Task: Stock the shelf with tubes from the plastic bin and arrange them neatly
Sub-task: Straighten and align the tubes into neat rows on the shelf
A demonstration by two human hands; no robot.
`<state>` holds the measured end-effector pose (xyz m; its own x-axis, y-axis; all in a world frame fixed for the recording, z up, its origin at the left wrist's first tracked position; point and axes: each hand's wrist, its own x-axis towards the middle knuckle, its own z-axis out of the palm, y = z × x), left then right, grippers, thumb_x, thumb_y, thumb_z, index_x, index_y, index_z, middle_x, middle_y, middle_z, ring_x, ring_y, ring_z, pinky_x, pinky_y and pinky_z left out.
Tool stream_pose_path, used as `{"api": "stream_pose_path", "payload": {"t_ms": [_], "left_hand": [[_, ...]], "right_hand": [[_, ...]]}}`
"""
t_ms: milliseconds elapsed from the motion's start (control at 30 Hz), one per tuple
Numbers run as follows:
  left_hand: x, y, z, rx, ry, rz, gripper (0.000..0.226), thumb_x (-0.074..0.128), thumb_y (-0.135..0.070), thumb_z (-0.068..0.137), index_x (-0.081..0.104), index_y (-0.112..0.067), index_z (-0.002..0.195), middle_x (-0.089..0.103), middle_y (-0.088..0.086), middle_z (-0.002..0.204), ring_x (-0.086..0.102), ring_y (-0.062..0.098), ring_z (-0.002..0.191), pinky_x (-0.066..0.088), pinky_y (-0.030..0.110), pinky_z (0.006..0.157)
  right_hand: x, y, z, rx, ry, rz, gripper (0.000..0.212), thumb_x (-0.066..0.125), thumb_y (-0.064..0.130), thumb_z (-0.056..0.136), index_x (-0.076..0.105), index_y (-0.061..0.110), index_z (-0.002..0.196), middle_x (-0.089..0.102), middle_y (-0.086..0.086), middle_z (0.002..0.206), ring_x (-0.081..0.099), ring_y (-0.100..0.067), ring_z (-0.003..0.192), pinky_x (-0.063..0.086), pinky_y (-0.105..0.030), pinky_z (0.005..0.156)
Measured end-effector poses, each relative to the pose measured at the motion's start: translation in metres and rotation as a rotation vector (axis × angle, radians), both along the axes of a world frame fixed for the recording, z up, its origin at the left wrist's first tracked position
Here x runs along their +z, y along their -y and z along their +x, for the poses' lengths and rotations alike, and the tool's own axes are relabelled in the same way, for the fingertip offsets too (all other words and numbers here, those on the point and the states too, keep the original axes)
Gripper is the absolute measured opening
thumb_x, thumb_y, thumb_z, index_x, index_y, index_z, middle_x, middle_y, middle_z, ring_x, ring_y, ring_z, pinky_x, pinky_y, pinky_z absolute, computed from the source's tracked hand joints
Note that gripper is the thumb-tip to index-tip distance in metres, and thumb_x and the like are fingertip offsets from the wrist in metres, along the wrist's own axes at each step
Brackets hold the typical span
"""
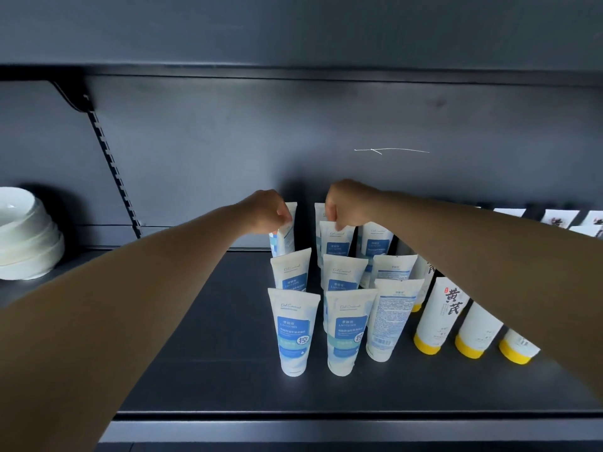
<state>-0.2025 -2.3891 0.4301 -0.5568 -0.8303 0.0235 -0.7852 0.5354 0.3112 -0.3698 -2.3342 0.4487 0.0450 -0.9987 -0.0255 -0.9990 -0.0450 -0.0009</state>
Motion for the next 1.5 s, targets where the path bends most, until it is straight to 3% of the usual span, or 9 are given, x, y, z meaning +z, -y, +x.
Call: {"api": "stream_pose_path", "payload": {"t_ms": [167, 300, 400, 533, 733, 967, 1100, 1500], "left_hand": [[0.006, -0.004, 0.002, -0.088, 0.106, -0.034, 0.052, 0.036, 0.015, 0.086, 0.06, -0.01, 0.124, 0.059, 0.008, 0.127, 0.056, 0.022, 0.114, 0.038, 0.019, 0.084], [0.004, 0.004, 0.005, -0.146, 0.17, -0.135, 0.04, 0.046, 0.006, 0.088, 0.067, -0.016, 0.115, 0.063, 0.007, 0.118, 0.06, 0.022, 0.102, 0.043, 0.022, 0.081], [0.003, 0.009, 0.003, -0.178, 0.228, -0.203, 0.026, 0.064, -0.005, 0.084, 0.07, -0.018, 0.105, 0.061, 0.004, 0.107, 0.058, 0.022, 0.098, 0.045, 0.028, 0.081], [0.002, 0.012, 0.002, -0.174, 0.243, -0.258, 0.023, 0.072, -0.014, 0.079, 0.071, -0.019, 0.101, 0.048, -0.002, 0.097, 0.056, 0.023, 0.099, 0.042, 0.026, 0.076], [-0.001, 0.014, 0.002, -0.099, 0.219, -0.193, 0.03, 0.074, -0.021, 0.078, 0.068, -0.012, 0.106, 0.065, 0.004, 0.109, 0.06, 0.024, 0.098, 0.046, 0.031, 0.081], [-0.011, 0.015, 0.002, 0.009, 0.113, -0.183, 0.029, 0.072, -0.018, 0.08, 0.068, -0.012, 0.108, 0.066, 0.008, 0.111, 0.061, 0.026, 0.099, 0.045, 0.03, 0.076], [-0.009, 0.017, 0.0, -0.002, 0.114, -0.176, 0.025, 0.068, -0.011, 0.083, 0.068, -0.012, 0.108, 0.067, 0.009, 0.112, 0.061, 0.026, 0.1, 0.049, 0.033, 0.083], [-0.008, 0.017, -0.005, -0.011, 0.056, -0.127, 0.024, 0.068, -0.011, 0.082, 0.069, -0.008, 0.106, 0.069, 0.011, 0.108, 0.063, 0.026, 0.099, 0.048, 0.031, 0.083]], "right_hand": [[0.001, -0.002, -0.003, -0.004, -0.002, -0.014, 0.025, 0.072, 0.011, 0.081, 0.07, 0.006, 0.106, 0.068, -0.009, 0.11, 0.062, -0.023, 0.098, 0.044, -0.024, 0.081], [-0.004, -0.003, -0.003, -0.006, -0.028, -0.029, 0.025, 0.067, 0.009, 0.085, 0.069, 0.004, 0.109, 0.067, -0.012, 0.114, 0.061, -0.027, 0.104, 0.047, -0.032, 0.09], [-0.006, -0.004, -0.004, -0.005, 0.013, -0.041, 0.025, 0.067, 0.006, 0.084, 0.069, 0.006, 0.109, 0.067, -0.009, 0.116, 0.061, -0.025, 0.106, 0.044, -0.027, 0.086], [-0.007, -0.003, -0.003, -0.008, 0.035, -0.051, 0.026, 0.068, 0.003, 0.082, 0.07, 0.007, 0.107, 0.068, -0.009, 0.112, 0.062, -0.024, 0.102, 0.043, -0.025, 0.081], [-0.006, -0.003, -0.002, 0.001, 0.027, -0.044, 0.027, 0.068, 0.005, 0.082, 0.07, 0.006, 0.11, 0.068, -0.009, 0.113, 0.062, -0.024, 0.103, 0.044, -0.026, 0.083], [-0.004, 0.0, -0.002, 0.017, -0.028, -0.025, 0.027, 0.068, 0.011, 0.084, 0.069, 0.004, 0.11, 0.068, -0.01, 0.112, 0.063, -0.025, 0.101, 0.049, -0.03, 0.089], [-0.003, 0.0, -0.003, 0.02, 0.008, -0.021, 0.028, 0.069, 0.01, 0.084, 0.07, 0.006, 0.111, 0.068, -0.008, 0.114, 0.062, -0.024, 0.103, 0.044, -0.026, 0.085], [-0.005, 0.003, -0.005, -0.023, 0.101, -0.052, 0.024, 0.071, 0.005, 0.08, 0.072, 0.008, 0.104, 0.07, -0.009, 0.109, 0.064, -0.023, 0.096, 0.039, -0.022, 0.075]]}}
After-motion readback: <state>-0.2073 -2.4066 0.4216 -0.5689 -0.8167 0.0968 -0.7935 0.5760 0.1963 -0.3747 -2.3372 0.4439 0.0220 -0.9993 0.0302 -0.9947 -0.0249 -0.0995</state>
